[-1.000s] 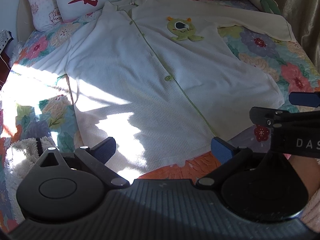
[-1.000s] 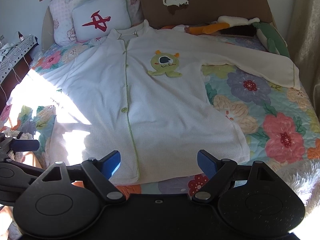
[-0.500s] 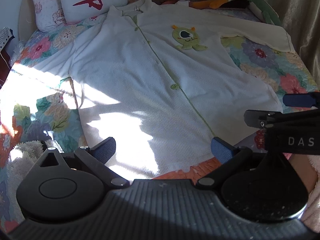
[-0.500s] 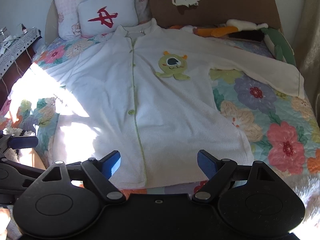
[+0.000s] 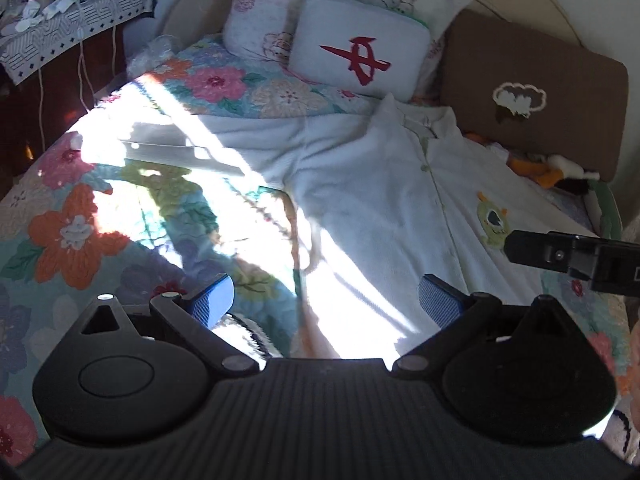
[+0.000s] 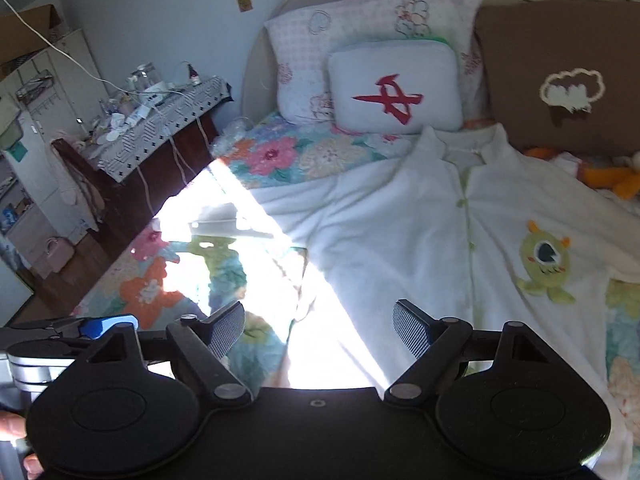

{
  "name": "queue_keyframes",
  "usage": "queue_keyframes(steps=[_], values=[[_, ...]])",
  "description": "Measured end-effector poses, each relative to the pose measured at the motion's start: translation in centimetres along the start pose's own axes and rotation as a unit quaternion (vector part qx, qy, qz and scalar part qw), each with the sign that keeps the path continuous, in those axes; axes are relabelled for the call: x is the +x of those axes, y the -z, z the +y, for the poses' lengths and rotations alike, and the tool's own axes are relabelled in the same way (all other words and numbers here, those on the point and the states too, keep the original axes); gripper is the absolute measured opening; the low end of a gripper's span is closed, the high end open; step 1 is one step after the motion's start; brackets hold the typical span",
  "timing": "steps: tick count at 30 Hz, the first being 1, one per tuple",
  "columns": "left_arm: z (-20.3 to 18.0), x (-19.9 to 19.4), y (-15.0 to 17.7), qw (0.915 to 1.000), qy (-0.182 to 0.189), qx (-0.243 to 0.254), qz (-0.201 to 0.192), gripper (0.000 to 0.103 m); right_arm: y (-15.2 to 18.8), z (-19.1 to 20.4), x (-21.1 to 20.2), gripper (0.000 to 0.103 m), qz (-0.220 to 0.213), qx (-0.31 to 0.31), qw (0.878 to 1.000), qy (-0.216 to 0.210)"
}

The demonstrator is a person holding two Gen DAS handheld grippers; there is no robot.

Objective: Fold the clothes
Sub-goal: 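Reach the left tool to a sleeve cuff and close on it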

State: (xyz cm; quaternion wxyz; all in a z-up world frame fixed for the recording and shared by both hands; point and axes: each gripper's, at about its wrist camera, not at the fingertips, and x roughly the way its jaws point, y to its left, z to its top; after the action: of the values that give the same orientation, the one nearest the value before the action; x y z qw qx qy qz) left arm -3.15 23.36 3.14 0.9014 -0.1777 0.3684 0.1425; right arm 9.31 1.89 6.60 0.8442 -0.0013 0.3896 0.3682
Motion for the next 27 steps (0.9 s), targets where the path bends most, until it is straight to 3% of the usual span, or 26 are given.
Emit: queue_keyframes(steps=[3, 6, 7, 11, 18, 22, 27], values=[[4.3, 0.4, -1.5, 0.999, -0.018, -0.036, -0.019, 0.099, -2.5, 2.0, 2.5, 0.065, 0.0, 0.002, 0.998, -0.057], [8.4, 0.4, -3.6, 0.9959, -0.031, -0.069, -0.05, 0.096, -4.7, 4.3, 5.1, 0.041, 0.01, -0.006, 0.994, -0.11], [9.7, 0.5, -4.4, 0.9944, -0.036, -0.077, -0.063, 0.095, -5.5, 5.2, 6.0, 0.028, 0.013, -0.013, 0.992, -0.125], [14.8, 2.6, -7.0, 0.9872, -0.072, -0.113, -0.087, 0.09, -7.9, 8.1, 10.6, 0.015, 0.02, -0.046, 0.988, -0.149], [24.1, 13.1, -9.3, 0.9675, -0.084, -0.232, -0.057, 0.085, -9.0, 9.1, 21.4, 0.019, 0.034, -0.062, 0.994, -0.086], [26.6, 19.7, -9.7, 0.9504, -0.085, -0.296, -0.045, 0.085, -8.6, 8.6, 26.9, 0.021, 0.046, -0.077, 0.994, -0.054], [28.2, 26.0, -9.3, 0.9277, -0.083, -0.363, -0.026, 0.085, -8.0, 9.0, 32.4, 0.035, 0.071, -0.139, 0.988, -0.024]])
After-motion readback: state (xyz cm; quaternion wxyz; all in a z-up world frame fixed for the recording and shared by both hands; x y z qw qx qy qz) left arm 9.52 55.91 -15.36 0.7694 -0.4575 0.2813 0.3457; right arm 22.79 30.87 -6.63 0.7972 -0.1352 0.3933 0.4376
